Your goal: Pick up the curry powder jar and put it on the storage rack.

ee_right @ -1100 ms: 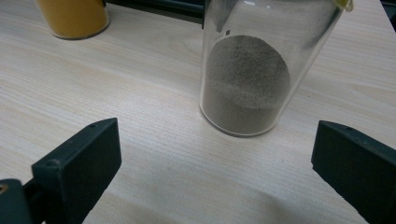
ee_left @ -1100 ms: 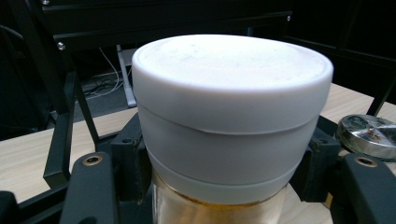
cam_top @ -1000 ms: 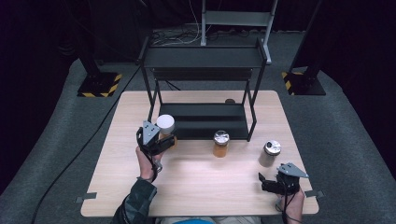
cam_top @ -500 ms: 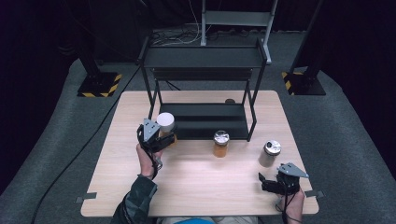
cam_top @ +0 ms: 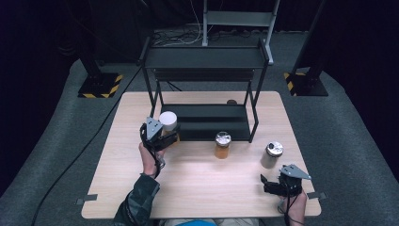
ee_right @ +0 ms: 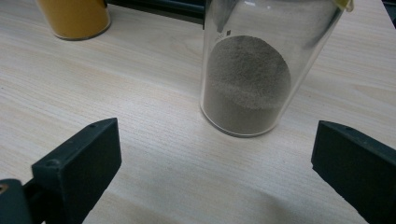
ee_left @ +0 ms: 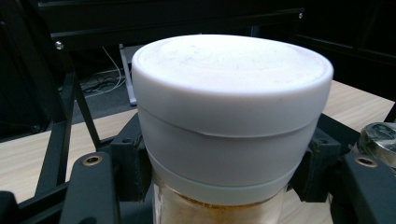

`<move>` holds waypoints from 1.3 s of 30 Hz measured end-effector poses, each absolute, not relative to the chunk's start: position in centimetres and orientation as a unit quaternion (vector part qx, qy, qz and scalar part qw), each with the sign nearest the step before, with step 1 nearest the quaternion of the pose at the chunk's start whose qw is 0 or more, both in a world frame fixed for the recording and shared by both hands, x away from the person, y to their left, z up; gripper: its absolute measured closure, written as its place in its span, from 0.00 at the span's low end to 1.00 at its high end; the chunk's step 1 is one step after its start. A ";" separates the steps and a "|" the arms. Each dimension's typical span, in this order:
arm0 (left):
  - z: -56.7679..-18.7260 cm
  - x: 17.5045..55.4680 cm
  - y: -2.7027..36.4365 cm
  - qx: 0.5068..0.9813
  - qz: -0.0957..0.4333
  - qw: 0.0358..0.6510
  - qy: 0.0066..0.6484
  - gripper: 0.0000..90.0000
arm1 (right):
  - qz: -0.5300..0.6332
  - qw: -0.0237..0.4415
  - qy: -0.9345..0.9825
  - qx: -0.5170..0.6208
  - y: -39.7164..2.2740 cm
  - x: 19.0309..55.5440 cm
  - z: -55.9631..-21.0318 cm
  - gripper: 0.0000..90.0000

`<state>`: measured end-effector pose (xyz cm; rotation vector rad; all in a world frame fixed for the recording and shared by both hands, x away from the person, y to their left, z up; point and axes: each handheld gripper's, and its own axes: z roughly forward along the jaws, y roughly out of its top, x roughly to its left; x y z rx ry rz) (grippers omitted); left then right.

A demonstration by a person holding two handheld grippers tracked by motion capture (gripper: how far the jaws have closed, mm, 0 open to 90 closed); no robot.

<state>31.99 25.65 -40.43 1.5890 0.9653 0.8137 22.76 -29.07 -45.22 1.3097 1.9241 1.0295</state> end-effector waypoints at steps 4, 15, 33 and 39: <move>-40.5 32.1 25.7 0.664 0.340 0.528 0.406 0.38 | 0.387 0.294 0.722 0.492 -29.1 22.7 -45.2 0.01; -40.5 32.7 25.6 0.663 0.339 0.528 0.409 0.38 | 0.388 0.295 0.721 0.492 -29.1 22.7 -45.3 0.01; -40.2 33.9 25.2 0.666 0.338 0.525 0.408 0.38 | 0.388 0.297 0.720 0.492 -29.1 22.6 -45.3 0.01; -40.1 34.1 25.0 0.665 0.339 0.525 0.408 0.38 | 0.390 0.297 0.720 0.492 -29.1 22.6 -45.3 0.01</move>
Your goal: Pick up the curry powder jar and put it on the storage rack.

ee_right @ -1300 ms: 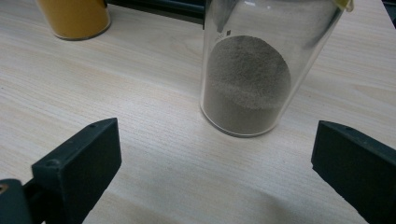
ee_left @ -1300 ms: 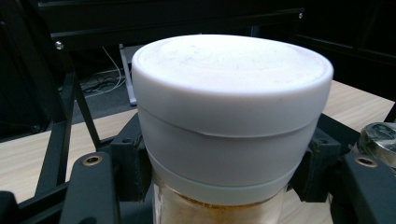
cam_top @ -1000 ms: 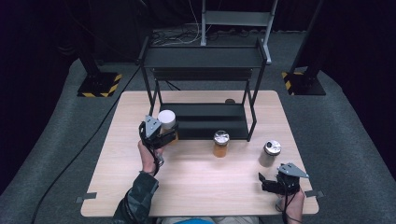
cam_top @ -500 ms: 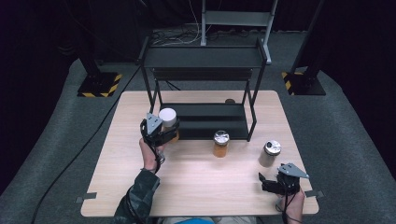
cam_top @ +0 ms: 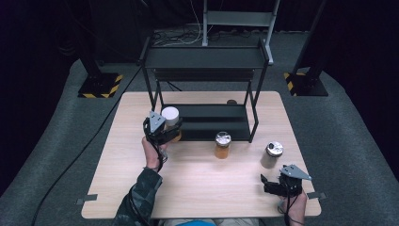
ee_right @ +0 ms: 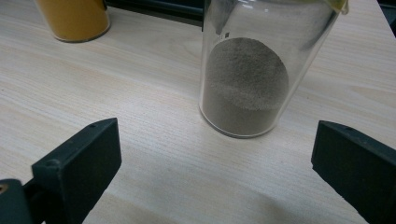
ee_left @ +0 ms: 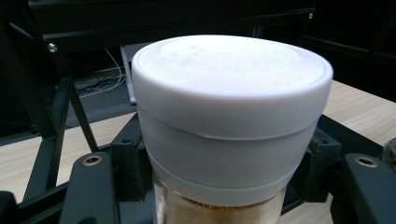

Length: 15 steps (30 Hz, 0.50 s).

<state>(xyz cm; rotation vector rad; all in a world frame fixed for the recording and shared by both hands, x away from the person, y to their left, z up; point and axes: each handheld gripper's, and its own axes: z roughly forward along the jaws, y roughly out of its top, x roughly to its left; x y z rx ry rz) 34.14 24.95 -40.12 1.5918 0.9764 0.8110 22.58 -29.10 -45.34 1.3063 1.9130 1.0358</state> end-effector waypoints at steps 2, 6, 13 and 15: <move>-40.1 34.2 24.9 0.666 0.339 0.525 0.407 0.38 | 0.390 0.297 0.719 0.492 -29.1 22.6 -45.3 0.01; -40.0 34.4 24.8 0.667 0.340 0.524 0.407 0.38 | 0.389 0.298 0.719 0.492 -29.1 22.6 -45.3 0.01; -40.0 34.6 24.6 0.667 0.341 0.525 0.405 0.38 | 0.390 0.299 0.719 0.492 -29.1 22.5 -45.4 0.01; -40.0 34.8 24.6 0.667 0.341 0.524 0.405 0.38 | 0.390 0.299 0.719 0.492 -29.1 22.5 -45.4 0.01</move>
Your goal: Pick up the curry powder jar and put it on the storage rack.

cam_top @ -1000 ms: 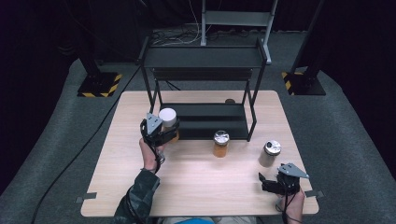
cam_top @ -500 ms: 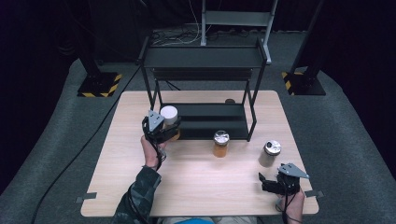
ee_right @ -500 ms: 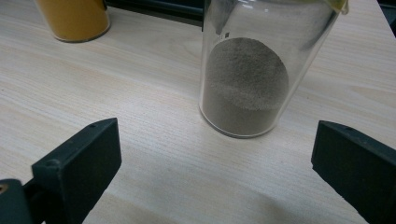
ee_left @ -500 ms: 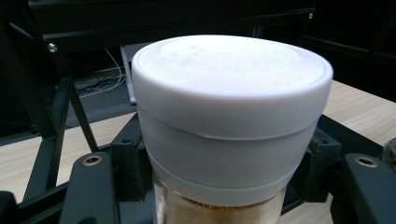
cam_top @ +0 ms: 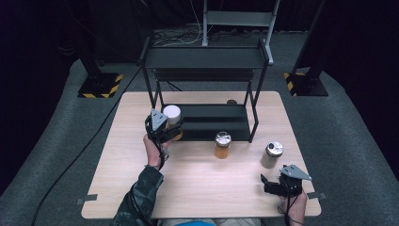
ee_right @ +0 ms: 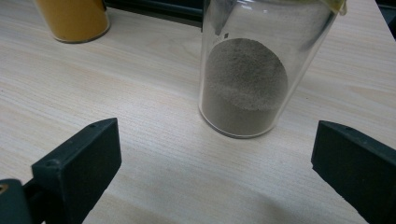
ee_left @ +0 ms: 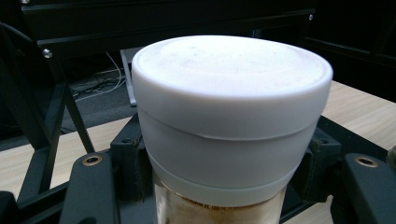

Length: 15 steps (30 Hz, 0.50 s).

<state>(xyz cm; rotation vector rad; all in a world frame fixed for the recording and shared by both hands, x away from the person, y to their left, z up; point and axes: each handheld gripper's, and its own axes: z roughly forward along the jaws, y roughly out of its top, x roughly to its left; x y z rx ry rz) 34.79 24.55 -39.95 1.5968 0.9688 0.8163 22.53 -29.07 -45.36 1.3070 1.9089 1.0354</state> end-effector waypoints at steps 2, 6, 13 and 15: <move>-40.0 34.9 24.5 0.667 0.342 0.524 0.405 0.38 | 0.389 0.299 0.719 0.493 -29.0 22.6 -45.3 0.01; -39.9 35.1 24.5 0.666 0.342 0.524 0.406 0.38 | 0.390 0.299 0.719 0.492 -29.1 22.5 -45.4 0.01; -40.0 35.5 24.4 0.666 0.342 0.522 0.409 0.38 | 0.388 0.299 0.720 0.492 -29.0 22.6 -45.3 0.01; -40.1 35.7 24.4 0.666 0.342 0.521 0.410 0.38 | 0.388 0.298 0.720 0.491 -29.0 22.6 -45.3 0.01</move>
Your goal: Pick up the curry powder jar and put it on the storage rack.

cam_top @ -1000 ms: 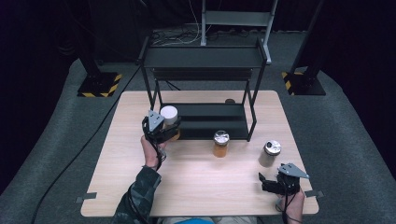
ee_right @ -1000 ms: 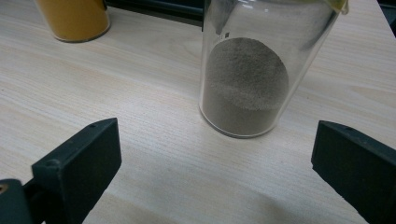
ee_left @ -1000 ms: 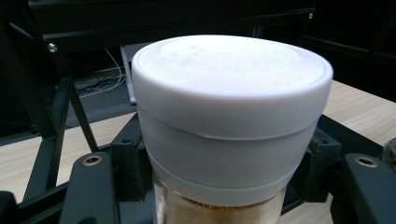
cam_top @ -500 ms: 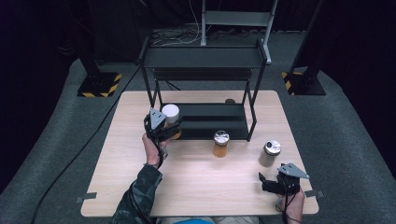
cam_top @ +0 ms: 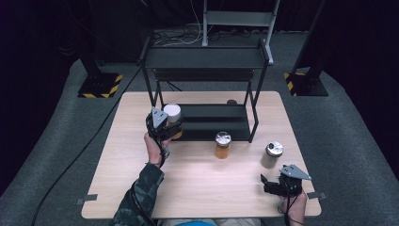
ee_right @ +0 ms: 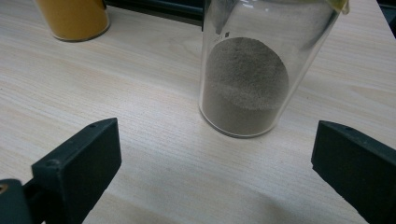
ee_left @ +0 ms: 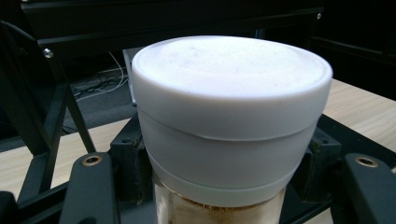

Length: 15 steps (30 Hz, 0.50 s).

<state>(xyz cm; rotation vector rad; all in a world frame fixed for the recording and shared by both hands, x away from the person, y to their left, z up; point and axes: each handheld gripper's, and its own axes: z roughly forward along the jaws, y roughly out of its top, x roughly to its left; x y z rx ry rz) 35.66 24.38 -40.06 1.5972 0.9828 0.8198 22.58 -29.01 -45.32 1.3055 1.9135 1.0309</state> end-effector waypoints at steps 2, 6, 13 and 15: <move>-40.1 35.8 24.3 0.666 0.341 0.521 0.411 0.38 | 0.389 0.299 0.720 0.491 -29.1 22.6 -45.3 0.01; -40.1 36.1 24.2 0.668 0.341 0.519 0.411 0.38 | 0.389 0.299 0.721 0.490 -29.0 22.6 -45.3 0.01; -40.0 36.5 24.0 0.669 0.339 0.517 0.412 0.38 | 0.389 0.297 0.721 0.491 -29.1 22.6 -45.3 0.01; -40.0 36.6 23.9 0.671 0.339 0.516 0.411 0.38 | 0.389 0.297 0.721 0.491 -29.1 22.6 -45.3 0.01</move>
